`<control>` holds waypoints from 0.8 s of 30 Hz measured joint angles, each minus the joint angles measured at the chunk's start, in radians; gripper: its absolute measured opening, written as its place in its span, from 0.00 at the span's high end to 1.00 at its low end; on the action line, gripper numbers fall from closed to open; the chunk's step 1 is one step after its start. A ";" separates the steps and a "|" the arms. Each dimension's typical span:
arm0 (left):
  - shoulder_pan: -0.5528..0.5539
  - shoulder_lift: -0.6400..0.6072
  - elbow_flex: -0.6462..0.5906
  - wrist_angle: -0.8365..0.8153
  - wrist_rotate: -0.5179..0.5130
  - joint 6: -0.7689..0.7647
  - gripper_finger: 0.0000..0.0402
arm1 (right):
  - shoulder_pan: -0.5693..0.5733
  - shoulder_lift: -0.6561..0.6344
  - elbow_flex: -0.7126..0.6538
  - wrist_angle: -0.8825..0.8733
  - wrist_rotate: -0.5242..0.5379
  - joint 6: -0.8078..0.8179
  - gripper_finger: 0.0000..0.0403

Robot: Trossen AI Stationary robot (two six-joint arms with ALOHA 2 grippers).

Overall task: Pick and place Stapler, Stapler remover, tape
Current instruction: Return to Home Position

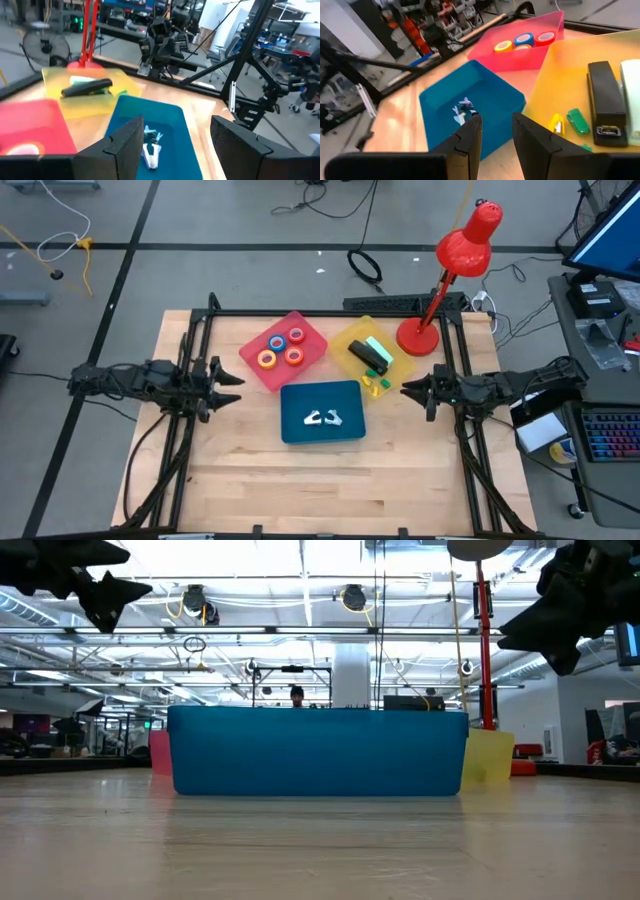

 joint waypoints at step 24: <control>-0.146 0.128 -0.059 0.143 -0.220 0.089 0.43 | -0.089 -0.160 -0.176 0.258 -0.260 -0.078 0.75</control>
